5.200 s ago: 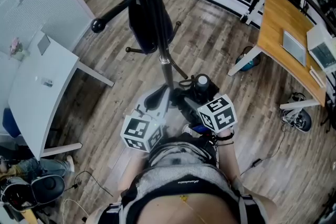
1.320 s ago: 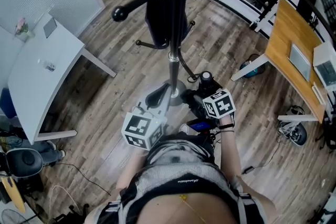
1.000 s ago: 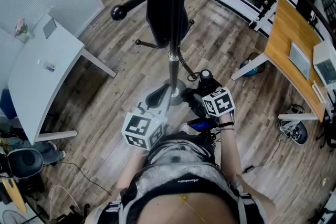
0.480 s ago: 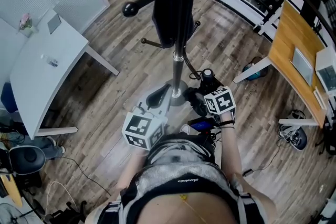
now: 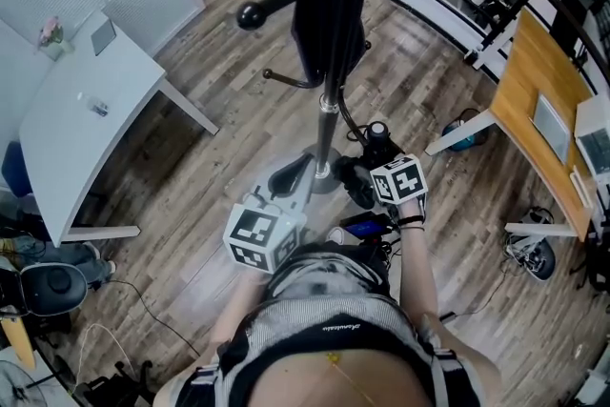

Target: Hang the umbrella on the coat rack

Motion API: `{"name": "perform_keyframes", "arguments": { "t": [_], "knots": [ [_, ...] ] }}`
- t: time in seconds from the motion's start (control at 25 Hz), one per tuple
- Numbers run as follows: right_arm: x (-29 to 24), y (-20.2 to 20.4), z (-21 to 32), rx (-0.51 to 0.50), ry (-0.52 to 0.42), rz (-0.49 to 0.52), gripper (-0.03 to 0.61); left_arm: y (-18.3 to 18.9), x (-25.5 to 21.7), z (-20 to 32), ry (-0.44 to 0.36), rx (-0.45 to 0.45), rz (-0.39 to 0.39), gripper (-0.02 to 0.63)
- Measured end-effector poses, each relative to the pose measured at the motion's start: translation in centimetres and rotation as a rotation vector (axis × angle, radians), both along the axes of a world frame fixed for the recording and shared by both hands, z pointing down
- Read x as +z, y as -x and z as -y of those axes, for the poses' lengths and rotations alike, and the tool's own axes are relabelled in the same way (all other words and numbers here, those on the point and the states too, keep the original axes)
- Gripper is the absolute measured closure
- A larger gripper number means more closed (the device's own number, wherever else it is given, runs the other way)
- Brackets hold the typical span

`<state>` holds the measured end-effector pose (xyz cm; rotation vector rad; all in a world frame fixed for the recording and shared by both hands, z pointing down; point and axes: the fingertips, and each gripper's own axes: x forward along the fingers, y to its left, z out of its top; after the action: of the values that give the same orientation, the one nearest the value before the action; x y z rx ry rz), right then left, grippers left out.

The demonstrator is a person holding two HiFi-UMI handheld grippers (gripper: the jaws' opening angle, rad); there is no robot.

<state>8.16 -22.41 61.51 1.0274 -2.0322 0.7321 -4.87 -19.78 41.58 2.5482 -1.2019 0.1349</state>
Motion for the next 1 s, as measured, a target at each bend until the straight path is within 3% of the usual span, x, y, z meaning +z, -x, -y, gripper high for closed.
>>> {"name": "perform_keyframes", "arguments": {
  "t": [1.0],
  "knots": [
    [1.5,2.0,2.7,-0.017,0.010,0.042,0.311,0.8,-0.1,0.3,0.002,-0.008,0.006,0.598]
  ]
}}
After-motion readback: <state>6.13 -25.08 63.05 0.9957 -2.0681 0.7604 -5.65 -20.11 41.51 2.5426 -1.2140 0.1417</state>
